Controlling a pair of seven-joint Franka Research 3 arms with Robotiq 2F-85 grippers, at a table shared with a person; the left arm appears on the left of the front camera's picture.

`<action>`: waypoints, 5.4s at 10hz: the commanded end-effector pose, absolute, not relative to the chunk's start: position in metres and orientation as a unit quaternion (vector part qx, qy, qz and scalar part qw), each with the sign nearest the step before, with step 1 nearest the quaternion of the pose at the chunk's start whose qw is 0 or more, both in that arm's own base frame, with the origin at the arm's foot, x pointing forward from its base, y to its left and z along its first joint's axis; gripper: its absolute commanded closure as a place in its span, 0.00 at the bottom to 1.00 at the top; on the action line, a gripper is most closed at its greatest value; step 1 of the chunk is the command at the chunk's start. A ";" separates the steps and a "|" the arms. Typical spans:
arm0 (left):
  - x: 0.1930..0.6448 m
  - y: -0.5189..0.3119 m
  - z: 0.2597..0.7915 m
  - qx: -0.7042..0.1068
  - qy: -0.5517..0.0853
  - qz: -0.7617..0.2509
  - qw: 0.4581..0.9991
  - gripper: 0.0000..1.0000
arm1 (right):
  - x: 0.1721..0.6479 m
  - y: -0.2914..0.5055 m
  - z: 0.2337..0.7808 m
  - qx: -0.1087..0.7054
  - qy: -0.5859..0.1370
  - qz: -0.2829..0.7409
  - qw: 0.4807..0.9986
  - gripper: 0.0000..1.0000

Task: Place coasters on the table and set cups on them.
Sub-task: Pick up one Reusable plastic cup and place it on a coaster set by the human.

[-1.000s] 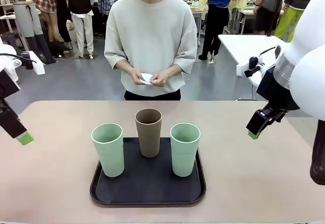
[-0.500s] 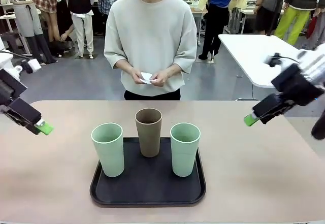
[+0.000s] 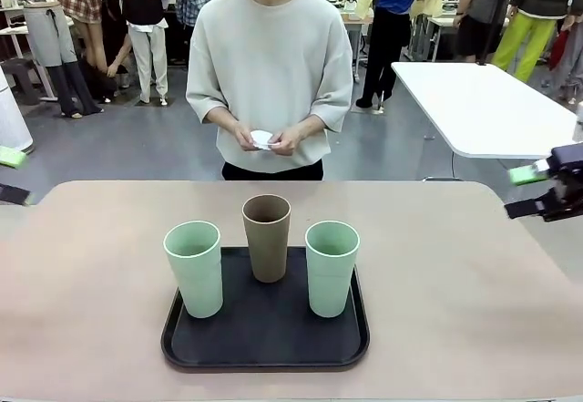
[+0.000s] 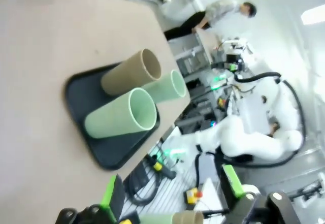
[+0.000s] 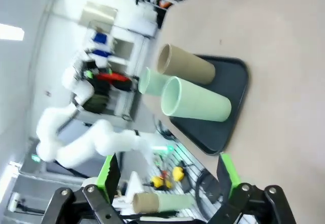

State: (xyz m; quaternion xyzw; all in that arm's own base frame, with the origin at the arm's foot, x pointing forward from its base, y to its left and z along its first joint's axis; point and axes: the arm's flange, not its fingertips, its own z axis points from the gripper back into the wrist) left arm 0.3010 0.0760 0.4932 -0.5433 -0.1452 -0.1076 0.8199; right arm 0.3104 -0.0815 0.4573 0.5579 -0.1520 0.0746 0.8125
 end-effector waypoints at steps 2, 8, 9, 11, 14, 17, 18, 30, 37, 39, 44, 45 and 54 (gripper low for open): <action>0.267 0.109 0.515 -0.521 -0.157 -0.100 0.833 0.00 | 0.289 -0.103 0.469 0.555 -0.153 0.052 0.816 0.00; 0.262 0.115 0.528 -0.455 -0.153 -0.091 0.872 0.00 | 0.266 -0.099 0.489 0.520 -0.129 0.072 0.841 0.00; 0.258 0.121 0.526 -0.492 -0.152 -0.087 0.853 0.00 | 0.267 -0.093 0.491 0.493 -0.131 0.079 0.856 0.00; 0.258 0.121 0.526 -0.492 -0.152 -0.087 0.853 0.00 | 0.270 -0.100 0.486 0.531 -0.141 0.063 0.833 0.00; 0.258 0.121 0.526 -0.492 -0.152 -0.087 0.853 0.00 | 0.270 -0.100 0.486 0.531 -0.141 0.063 0.833 0.00; 0.258 0.121 0.526 -0.492 -0.152 -0.087 0.853 0.00 | 0.270 -0.100 0.486 0.531 -0.141 0.063 0.833 0.00; 0.258 0.121 0.526 -0.492 -0.152 -0.087 0.853 0.00 | 0.270 -0.100 0.486 0.531 -0.141 0.063 0.833 0.00; 0.258 0.121 0.526 -0.492 -0.152 -0.087 0.853 0.00 | 0.270 -0.100 0.486 0.531 -0.141 0.063 0.833 0.00; 0.258 0.121 0.526 -0.492 -0.152 -0.087 0.853 0.00 | 0.270 -0.100 0.486 0.531 -0.141 0.063 0.833 0.00; 0.258 0.121 0.526 -0.492 -0.152 -0.087 0.853 0.00 | 0.271 -0.090 0.491 0.433 -0.177 0.158 0.870 0.00; 0.258 0.121 0.526 -0.492 -0.152 -0.087 0.853 0.00 | 0.309 -0.022 0.498 0.306 -0.320 0.425 0.790 0.00; 0.258 0.121 0.526 -0.492 -0.152 -0.087 0.853 0.00 | 0.315 -0.016 0.490 0.251 -0.286 0.457 0.804 0.00; 0.258 0.121 0.526 -0.492 -0.152 -0.087 0.853 0.00 | 0.327 0.052 0.454 0.073 -0.092 0.534 0.837 0.00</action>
